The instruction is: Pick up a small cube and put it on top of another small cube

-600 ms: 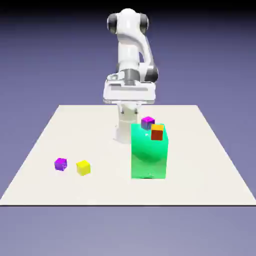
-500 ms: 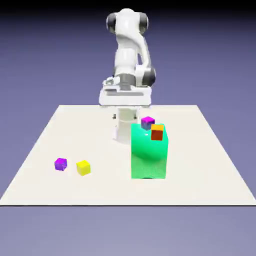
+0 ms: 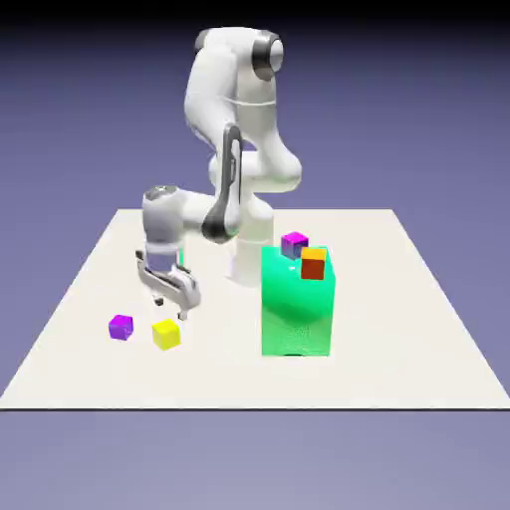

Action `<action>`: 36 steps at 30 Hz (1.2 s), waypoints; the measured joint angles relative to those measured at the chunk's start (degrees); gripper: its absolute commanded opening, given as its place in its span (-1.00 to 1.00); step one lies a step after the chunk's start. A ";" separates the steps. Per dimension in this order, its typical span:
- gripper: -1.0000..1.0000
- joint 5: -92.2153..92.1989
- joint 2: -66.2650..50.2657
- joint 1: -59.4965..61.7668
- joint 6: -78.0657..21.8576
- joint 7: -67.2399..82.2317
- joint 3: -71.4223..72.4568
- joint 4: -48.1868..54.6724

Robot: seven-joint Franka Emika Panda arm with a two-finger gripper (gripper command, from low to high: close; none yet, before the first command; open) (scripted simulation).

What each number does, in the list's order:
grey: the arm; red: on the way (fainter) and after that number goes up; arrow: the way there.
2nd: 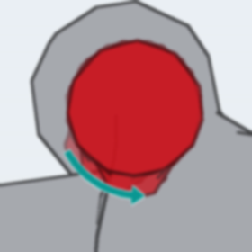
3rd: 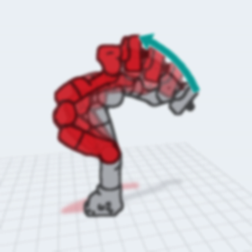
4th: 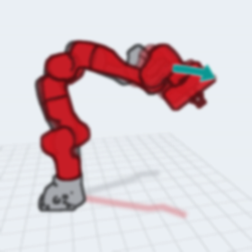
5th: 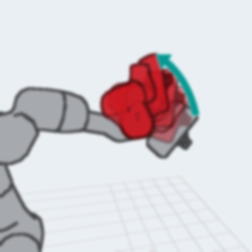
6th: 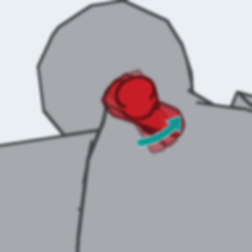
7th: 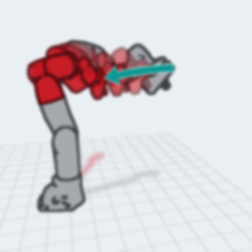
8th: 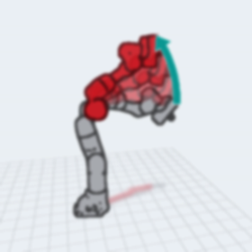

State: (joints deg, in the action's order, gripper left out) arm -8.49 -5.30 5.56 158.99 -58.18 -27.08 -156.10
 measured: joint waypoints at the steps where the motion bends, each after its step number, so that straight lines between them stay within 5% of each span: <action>1: 0.00 0.00 0.00 -0.02 0.00 0.00 0.00 0.00; 8: 0.00 -14.40 -12.60 11.14 9.47 10.81 14.52 2.77; 9: -1.00 -16.16 -14.14 12.51 10.62 12.13 16.30 3.10; 20: -1.00 0.01 0.00 0.00 0.01 -0.01 0.02 0.00; 36: -1.00 6.81 28.49 -19.49 -39.88 29.13 23.61 12.04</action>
State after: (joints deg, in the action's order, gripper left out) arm -1.69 23.19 -13.93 119.11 -29.04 -3.47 -144.06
